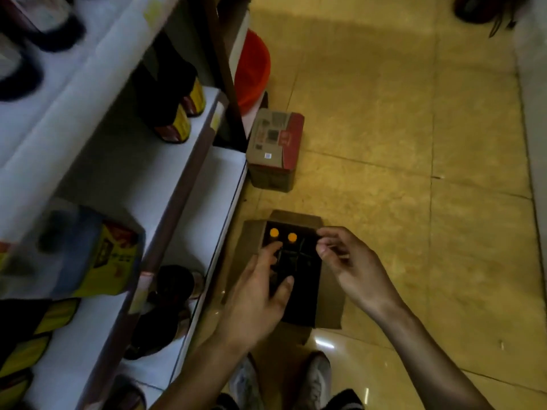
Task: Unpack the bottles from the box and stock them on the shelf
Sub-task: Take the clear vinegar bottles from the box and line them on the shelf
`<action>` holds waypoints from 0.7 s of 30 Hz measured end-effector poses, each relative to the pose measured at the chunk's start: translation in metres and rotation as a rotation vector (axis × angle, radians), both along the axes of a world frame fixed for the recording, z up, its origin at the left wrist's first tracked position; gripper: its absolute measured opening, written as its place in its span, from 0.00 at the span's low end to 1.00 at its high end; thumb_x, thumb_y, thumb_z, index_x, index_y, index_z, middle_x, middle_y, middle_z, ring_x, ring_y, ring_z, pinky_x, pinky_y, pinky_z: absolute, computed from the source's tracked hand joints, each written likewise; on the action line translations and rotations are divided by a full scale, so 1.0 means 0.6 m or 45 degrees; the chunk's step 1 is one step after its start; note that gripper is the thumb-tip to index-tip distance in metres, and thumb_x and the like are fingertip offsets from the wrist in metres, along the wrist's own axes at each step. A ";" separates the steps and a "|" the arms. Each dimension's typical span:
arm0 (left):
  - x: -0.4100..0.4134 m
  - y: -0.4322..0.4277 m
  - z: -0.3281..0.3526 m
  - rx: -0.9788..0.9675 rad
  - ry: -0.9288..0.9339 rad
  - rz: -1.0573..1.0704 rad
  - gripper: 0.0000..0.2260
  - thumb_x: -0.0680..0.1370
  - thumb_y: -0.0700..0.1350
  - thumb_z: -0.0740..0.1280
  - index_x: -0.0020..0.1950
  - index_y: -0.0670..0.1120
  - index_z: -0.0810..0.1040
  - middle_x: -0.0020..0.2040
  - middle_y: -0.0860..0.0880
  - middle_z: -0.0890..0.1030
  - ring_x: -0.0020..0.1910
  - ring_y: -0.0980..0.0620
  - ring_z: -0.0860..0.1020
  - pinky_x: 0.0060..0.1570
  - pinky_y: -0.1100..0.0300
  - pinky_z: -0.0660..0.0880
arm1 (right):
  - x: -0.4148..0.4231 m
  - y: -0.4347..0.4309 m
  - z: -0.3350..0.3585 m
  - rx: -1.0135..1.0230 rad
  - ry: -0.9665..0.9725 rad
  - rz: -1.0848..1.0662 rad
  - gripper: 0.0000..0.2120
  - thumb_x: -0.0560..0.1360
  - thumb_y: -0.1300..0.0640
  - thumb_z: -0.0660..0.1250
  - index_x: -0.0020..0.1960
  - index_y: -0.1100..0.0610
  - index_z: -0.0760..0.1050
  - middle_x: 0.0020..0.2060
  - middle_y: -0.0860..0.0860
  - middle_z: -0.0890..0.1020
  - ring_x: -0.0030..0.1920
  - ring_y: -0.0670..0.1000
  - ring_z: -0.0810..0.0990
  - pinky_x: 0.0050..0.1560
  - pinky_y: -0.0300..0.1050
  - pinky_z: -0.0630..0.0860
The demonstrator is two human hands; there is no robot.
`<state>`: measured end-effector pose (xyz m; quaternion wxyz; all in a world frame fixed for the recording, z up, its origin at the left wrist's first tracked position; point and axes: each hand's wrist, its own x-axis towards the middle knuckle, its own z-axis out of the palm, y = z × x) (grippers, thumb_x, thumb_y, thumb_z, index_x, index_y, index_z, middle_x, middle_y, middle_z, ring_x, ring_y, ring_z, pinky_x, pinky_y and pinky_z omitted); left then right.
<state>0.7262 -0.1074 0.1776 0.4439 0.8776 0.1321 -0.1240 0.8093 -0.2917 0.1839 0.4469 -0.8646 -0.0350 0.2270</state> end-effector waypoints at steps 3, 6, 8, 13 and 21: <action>0.004 -0.001 -0.121 -0.011 0.049 0.022 0.28 0.81 0.53 0.66 0.79 0.62 0.58 0.71 0.60 0.71 0.66 0.62 0.73 0.56 0.67 0.72 | 0.002 0.004 -0.119 0.004 0.004 -0.047 0.14 0.82 0.49 0.65 0.67 0.44 0.75 0.52 0.36 0.80 0.54 0.30 0.77 0.46 0.23 0.72; 0.021 -0.005 -0.237 -0.077 0.051 0.010 0.28 0.82 0.52 0.65 0.79 0.63 0.57 0.68 0.61 0.70 0.65 0.62 0.73 0.54 0.68 0.72 | 0.008 0.013 -0.233 0.002 -0.006 -0.070 0.14 0.82 0.50 0.66 0.67 0.45 0.75 0.54 0.38 0.80 0.53 0.31 0.77 0.45 0.23 0.73; 0.038 -0.004 -0.310 -0.096 0.042 -0.003 0.28 0.82 0.52 0.65 0.78 0.64 0.56 0.68 0.61 0.70 0.66 0.61 0.71 0.59 0.63 0.75 | 0.016 0.020 -0.307 0.001 -0.018 -0.054 0.14 0.82 0.51 0.66 0.67 0.45 0.75 0.55 0.40 0.80 0.53 0.34 0.78 0.46 0.24 0.74; 0.078 -0.004 -0.458 -0.102 0.001 -0.029 0.29 0.81 0.50 0.67 0.78 0.63 0.57 0.69 0.58 0.69 0.66 0.59 0.72 0.64 0.51 0.78 | 0.041 0.028 -0.461 -0.021 -0.087 -0.009 0.15 0.81 0.52 0.67 0.67 0.46 0.74 0.54 0.44 0.80 0.55 0.41 0.81 0.52 0.36 0.78; 0.135 0.015 -0.589 -0.089 -0.077 0.007 0.30 0.80 0.49 0.69 0.78 0.60 0.59 0.70 0.54 0.70 0.67 0.54 0.74 0.63 0.46 0.78 | 0.104 0.031 -0.577 -0.248 -0.229 0.169 0.22 0.81 0.53 0.67 0.73 0.50 0.69 0.59 0.48 0.79 0.59 0.47 0.79 0.48 0.28 0.70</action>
